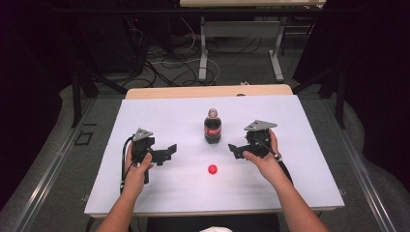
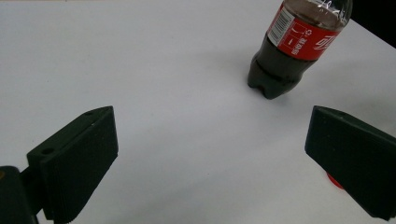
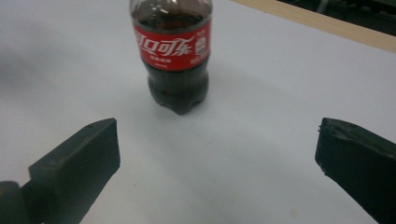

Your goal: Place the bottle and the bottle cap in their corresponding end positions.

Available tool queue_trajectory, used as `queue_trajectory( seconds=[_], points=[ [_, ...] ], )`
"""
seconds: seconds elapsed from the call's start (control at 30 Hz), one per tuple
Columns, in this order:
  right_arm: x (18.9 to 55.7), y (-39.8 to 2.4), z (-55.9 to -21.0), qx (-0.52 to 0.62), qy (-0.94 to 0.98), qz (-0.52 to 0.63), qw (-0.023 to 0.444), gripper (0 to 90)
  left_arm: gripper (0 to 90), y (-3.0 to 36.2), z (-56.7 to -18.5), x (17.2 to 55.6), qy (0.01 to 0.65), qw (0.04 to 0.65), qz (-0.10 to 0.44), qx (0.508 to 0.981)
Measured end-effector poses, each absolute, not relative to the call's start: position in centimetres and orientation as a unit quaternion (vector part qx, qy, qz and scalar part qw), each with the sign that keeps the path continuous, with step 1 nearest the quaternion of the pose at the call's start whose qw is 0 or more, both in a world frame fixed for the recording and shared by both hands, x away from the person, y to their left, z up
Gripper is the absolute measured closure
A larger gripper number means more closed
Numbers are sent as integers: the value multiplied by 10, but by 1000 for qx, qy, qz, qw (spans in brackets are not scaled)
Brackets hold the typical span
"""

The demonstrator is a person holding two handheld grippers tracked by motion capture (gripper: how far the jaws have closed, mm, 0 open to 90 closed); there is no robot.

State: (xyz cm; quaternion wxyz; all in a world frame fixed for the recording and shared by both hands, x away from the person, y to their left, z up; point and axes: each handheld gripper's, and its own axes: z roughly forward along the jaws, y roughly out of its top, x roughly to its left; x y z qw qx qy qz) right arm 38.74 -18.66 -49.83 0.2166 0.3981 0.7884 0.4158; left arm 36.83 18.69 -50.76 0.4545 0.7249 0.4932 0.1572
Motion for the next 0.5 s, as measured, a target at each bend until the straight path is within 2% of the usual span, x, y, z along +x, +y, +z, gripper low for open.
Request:
queue_trajectory(
  seconds=[0.5],
  points=[
    [379, -236, -495, 438, 768, 414, 217, 0, 29, 200, -506, 370, 508, 449, 161, 717]
  ],
)
